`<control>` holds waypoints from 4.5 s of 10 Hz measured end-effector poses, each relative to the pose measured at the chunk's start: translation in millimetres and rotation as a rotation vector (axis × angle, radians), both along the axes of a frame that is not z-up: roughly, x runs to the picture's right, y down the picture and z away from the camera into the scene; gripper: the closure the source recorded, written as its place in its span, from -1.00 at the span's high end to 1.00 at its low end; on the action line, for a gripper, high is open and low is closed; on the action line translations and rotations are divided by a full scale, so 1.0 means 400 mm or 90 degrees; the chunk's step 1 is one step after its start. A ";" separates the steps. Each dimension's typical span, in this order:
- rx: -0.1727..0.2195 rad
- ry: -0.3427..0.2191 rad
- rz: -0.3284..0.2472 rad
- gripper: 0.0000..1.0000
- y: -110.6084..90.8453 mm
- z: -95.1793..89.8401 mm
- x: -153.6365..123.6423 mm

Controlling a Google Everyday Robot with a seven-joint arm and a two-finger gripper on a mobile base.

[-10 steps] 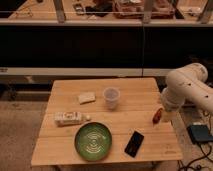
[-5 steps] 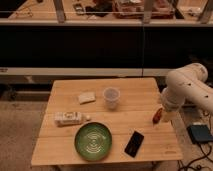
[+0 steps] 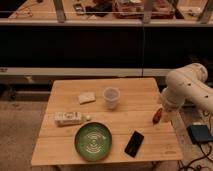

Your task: Stand the bottle upright

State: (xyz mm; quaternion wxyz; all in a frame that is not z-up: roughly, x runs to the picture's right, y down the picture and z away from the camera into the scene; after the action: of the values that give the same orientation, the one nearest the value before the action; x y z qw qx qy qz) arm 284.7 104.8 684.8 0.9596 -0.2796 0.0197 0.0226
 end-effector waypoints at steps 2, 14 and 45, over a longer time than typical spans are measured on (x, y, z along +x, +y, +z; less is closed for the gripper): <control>0.000 0.000 0.000 0.30 0.000 0.000 0.000; 0.030 -0.239 0.050 0.30 -0.247 0.042 -0.533; 0.012 -0.377 0.118 0.30 -0.034 0.406 -0.868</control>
State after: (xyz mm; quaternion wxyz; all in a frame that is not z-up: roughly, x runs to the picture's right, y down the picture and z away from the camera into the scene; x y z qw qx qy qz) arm -62.3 91.3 847.0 0.9200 -0.2654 -0.2870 0.0279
